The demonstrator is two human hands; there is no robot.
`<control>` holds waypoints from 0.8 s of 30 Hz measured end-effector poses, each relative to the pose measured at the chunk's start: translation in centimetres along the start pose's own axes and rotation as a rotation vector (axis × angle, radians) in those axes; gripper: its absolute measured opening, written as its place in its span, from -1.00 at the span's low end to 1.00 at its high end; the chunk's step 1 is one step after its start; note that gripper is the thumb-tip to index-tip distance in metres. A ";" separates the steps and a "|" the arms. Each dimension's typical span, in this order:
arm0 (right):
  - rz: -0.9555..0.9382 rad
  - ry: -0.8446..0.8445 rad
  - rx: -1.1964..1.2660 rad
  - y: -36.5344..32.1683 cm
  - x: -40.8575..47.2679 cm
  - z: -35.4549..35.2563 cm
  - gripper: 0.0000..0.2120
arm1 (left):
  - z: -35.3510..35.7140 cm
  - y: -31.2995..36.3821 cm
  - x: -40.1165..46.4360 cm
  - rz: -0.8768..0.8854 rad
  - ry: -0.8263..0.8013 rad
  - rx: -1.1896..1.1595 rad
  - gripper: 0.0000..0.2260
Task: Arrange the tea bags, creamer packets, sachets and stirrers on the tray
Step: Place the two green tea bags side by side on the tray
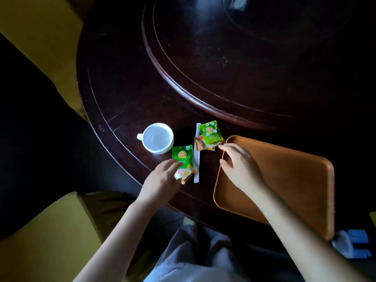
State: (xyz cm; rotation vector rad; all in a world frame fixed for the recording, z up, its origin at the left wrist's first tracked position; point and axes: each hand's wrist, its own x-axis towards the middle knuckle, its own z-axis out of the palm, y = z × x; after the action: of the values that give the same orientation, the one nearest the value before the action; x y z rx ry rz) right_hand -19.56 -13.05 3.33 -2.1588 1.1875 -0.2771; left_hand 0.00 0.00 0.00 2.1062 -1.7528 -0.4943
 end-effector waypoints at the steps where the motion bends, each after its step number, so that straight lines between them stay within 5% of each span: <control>1: -0.037 0.025 -0.063 0.2 1.4 0.2 -0.60 | 0.6 0.0 0.5 0.009 -0.018 0.013 -0.62; 7: -0.216 -0.112 -0.369 2.1 7.4 1.6 -0.50 | 2.6 -0.3 2.5 0.031 -0.038 0.069 -0.56; 12: -0.215 -0.206 -0.352 3.4 8.7 2.7 -0.48 | 3.6 -0.5 2.7 -0.017 -0.017 0.053 -0.57; 24: -0.344 0.273 -0.173 4.5 5.8 1.7 -0.76 | 3.2 0.4 2.1 -0.052 0.172 -0.060 -0.80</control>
State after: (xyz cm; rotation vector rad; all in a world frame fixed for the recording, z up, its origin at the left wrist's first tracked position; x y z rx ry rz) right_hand -18.49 -18.66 -1.51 -2.5375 1.0053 -0.6568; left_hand -1.56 -2.29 -2.70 2.0901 -1.5720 -0.3633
